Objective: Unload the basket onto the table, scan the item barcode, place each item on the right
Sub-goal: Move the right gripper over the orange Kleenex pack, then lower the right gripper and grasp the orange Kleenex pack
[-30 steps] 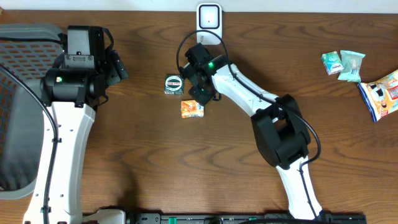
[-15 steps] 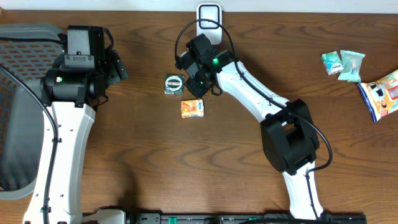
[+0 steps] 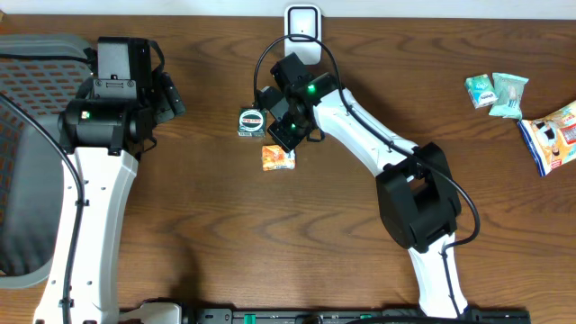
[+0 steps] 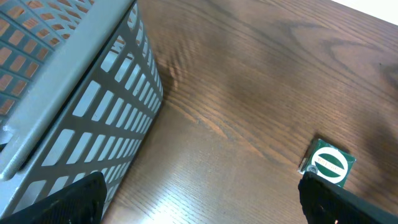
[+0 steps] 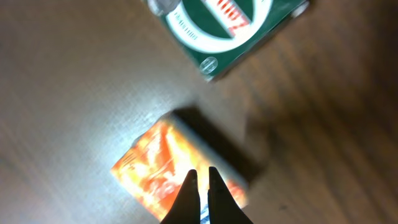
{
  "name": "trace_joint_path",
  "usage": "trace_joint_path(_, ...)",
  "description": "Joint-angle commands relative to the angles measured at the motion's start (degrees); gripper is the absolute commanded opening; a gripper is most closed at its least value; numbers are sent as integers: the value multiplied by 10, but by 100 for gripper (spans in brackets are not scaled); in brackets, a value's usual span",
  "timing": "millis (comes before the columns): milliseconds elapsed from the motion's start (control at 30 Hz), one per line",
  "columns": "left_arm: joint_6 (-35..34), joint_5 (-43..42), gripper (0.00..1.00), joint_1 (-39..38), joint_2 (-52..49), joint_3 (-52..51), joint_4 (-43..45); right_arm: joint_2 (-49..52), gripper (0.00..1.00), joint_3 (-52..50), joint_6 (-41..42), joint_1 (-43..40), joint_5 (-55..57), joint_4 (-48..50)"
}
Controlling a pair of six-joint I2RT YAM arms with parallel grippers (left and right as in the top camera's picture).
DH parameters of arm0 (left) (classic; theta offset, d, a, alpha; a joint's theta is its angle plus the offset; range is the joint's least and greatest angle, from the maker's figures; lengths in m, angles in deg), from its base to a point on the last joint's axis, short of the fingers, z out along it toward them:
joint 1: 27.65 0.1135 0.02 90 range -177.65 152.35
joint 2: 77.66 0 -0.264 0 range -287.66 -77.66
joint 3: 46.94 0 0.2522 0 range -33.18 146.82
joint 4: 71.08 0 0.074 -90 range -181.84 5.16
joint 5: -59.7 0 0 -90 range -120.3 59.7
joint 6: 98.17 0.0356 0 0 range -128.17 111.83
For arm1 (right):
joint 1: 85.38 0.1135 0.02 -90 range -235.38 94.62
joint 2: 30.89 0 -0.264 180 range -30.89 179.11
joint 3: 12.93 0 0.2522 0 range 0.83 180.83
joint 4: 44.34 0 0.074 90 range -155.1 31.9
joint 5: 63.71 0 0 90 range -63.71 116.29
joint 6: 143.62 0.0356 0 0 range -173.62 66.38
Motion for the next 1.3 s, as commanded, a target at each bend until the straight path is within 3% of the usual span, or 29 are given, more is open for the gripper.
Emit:
trace_joint_path(0, 7, 7, 98, 2, -2, 2, -2, 11, 1, -3, 5, 7, -26, -16)
trace_joint_path(467, 7, 7, 98, 2, -2, 2, -2, 18, 1, -4, 5, 4, 64, 56)
trace_joint_path(1267, 7, 7, 98, 2, -2, 2, -2, 13, 1, 4, 8, 5, 7, -59)
